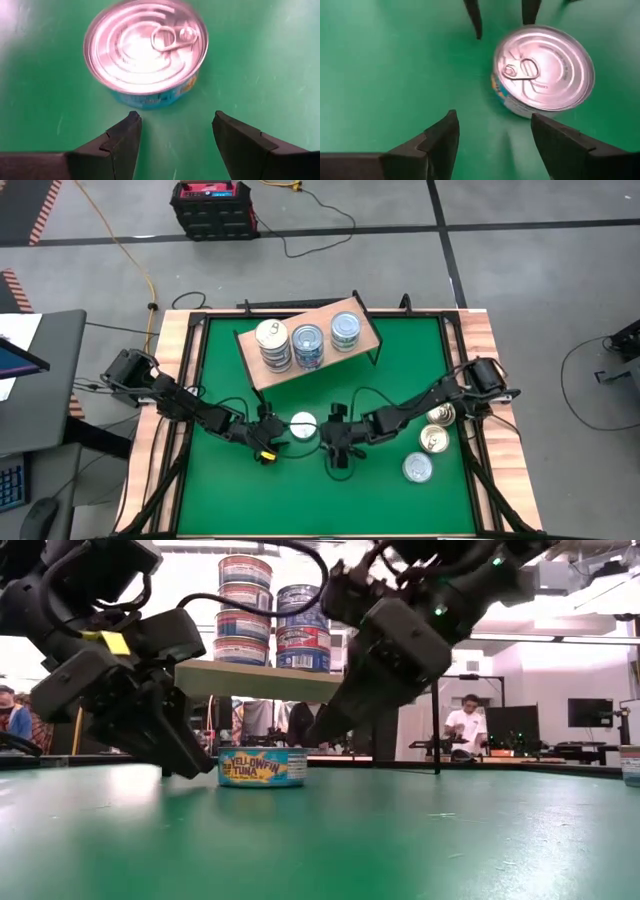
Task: Stack canned seafood by type on shelf
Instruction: Stack the yellow blue tuna can on top of the blue tuna can on the shelf
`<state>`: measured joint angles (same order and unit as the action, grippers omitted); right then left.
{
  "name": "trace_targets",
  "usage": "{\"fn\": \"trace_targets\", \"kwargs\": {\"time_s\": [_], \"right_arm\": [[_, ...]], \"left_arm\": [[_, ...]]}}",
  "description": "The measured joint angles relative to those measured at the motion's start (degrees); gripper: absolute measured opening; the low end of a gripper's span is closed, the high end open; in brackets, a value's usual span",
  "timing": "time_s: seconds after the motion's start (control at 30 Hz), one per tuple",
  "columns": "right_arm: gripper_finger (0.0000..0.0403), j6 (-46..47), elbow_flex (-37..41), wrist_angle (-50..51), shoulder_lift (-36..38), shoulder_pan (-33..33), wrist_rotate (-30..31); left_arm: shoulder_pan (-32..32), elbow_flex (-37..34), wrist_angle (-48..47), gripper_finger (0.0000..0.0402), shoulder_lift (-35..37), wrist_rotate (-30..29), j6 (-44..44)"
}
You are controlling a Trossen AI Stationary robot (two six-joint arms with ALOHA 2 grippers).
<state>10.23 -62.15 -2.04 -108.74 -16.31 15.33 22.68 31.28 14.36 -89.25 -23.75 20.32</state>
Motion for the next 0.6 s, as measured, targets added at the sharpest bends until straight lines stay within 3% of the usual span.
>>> {"fn": "trace_targets", "kwargs": {"time_s": [0.17,0.33,0.6], "right_arm": [[0.0276,5.65,-0.02,5.85,0.15,0.99,14.45],[0.0276,7.16,-0.02,2.49,-3.49,3.9,13.98],[0.0275,2.99,-0.48,-4.86,-6.77,3.89,10.11]], "left_arm": [[0.0,-0.02,-0.47,0.0236,0.0,-0.68,0.23],[-0.07,0.01,0.75,0.0236,0.0,-3.27,-0.13],[-0.03,-0.08,1.61,0.0236,0.0,-1.45,-0.3]]}}
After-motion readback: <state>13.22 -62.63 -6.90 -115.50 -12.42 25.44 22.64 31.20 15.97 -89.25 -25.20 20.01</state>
